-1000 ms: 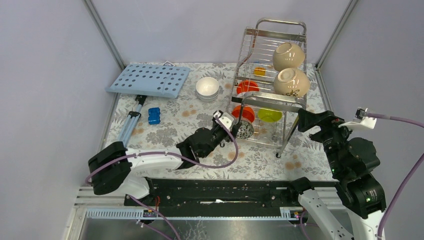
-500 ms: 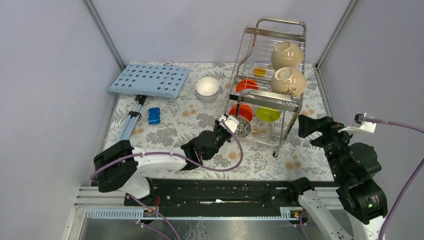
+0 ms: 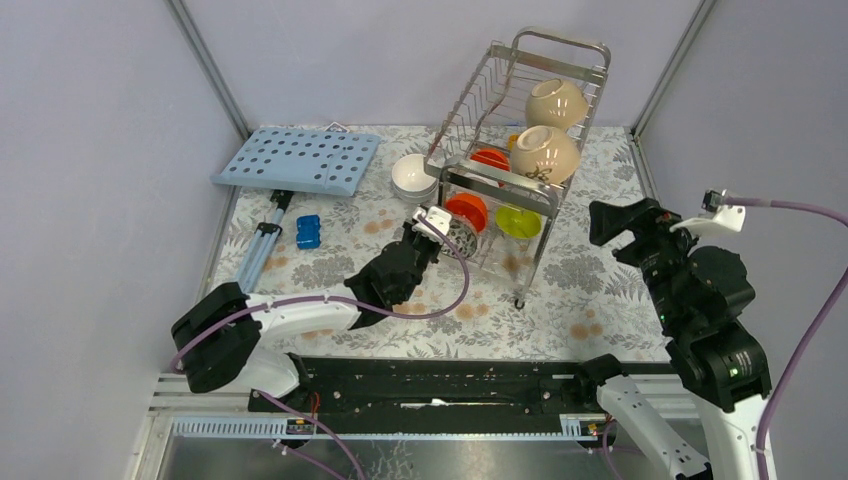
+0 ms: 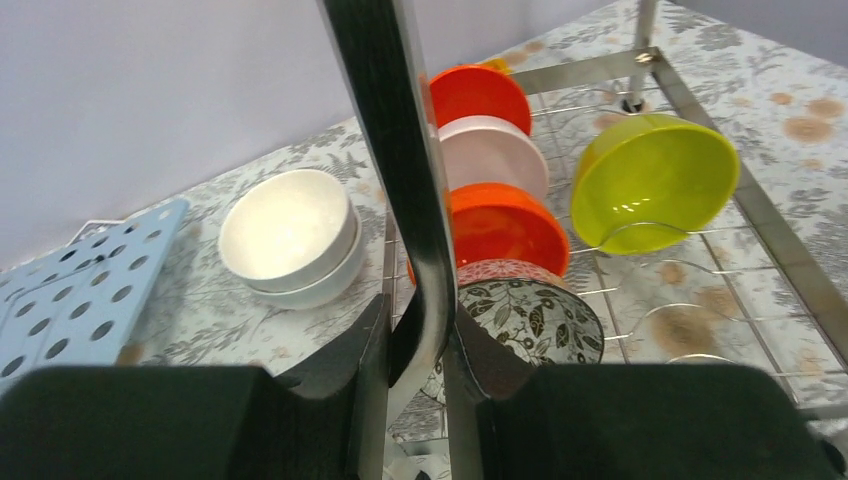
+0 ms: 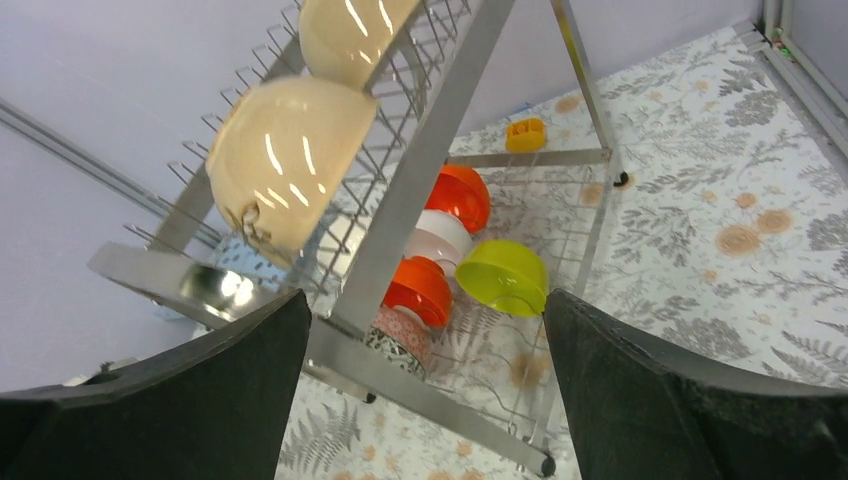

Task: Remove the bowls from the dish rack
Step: Adjust the dish rack at the center of the board.

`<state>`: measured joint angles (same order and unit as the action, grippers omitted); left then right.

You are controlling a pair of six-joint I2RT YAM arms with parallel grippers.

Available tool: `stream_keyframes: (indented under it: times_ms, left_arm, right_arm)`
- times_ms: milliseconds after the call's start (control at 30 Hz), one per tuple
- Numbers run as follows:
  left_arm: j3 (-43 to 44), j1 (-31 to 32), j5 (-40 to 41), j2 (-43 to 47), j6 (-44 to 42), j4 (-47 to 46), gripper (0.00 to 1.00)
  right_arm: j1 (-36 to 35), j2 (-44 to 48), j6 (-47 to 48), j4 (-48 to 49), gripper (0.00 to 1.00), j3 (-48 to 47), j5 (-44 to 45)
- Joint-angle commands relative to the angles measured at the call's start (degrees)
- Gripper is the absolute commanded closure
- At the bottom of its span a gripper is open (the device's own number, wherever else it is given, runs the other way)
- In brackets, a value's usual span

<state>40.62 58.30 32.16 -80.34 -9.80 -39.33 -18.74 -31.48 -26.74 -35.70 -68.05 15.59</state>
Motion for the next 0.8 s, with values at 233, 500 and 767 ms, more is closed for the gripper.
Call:
stream_keyframes:
  times_ms: [233, 500, 767]
  left_arm:
    - [-1.40, -3.01, 4.71, 5.86, 3.35, 0.04, 0.77]
    - [-2.33, -3.01, 3.37, 9.30, 5.01, 3.44, 0.47]
    - [-3.17, -3.02, 1.82, 13.52, 8.46, 7.88, 0.23]
  right_arm:
    - [0.11, -18.15, -4.05, 9.48, 0.08, -17.14, 1.20]
    - [0.11, -26.67, -7.18, 10.76, 0.07, -25.28, 3.33]
    - [3.27, -33.83, -10.37, 11.80, 0.08, -32.96, 1.88]
